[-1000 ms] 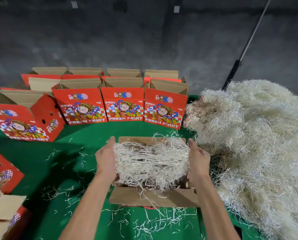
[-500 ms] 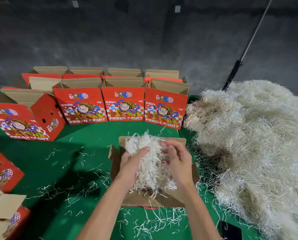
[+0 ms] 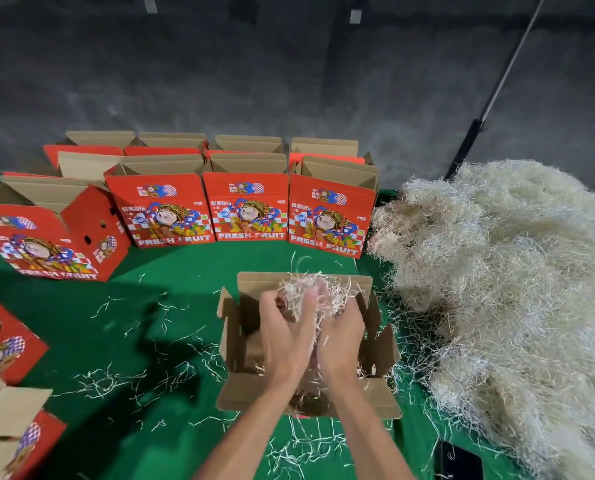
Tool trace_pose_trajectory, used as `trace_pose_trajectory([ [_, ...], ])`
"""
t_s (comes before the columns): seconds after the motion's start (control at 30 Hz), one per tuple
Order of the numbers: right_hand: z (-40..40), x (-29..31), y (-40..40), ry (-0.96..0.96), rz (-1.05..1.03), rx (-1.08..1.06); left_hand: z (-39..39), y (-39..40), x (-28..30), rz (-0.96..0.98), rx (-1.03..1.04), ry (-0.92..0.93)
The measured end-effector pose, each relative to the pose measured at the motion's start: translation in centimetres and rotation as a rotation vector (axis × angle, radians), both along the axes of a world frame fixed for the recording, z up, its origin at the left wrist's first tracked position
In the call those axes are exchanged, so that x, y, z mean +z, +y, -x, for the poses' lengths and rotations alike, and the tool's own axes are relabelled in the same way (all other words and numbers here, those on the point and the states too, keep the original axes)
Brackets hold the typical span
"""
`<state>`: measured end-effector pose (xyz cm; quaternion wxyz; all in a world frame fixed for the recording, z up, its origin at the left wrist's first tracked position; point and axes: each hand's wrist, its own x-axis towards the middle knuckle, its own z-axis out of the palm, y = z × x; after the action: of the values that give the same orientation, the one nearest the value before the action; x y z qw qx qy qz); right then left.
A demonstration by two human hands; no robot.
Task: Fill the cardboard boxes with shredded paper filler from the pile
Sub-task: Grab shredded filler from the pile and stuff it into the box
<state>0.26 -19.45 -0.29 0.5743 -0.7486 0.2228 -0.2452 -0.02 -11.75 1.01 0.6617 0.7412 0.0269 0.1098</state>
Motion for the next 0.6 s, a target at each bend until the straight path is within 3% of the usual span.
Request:
trace_pose_trajectory([
  [0.13,0.3,0.6,-0.1,-0.121,-0.114,-0.032,-0.6,0.8,-0.2,0.053,-0.087,-0.040],
  [0.23,0.3,1.1,-1.8,-0.098,-0.147,0.052,-2.6,2.5,-0.3,0.148,0.007,0.157],
  [0.37,-0.7,2.2,-2.5,-0.104,-0.168,-0.003,-3.5,1.6,0.2,0.426,0.116,0.334],
  [0.5,-0.8,2.3,-2.3,-0.134,-0.260,-0.101,-4.2,1.3,0.7,0.641,0.152,0.369],
  [0.6,-0.6,1.8,-0.1,-0.119,-0.260,-0.070,-1.8,-0.6,0.0,0.504,-0.023,0.392],
])
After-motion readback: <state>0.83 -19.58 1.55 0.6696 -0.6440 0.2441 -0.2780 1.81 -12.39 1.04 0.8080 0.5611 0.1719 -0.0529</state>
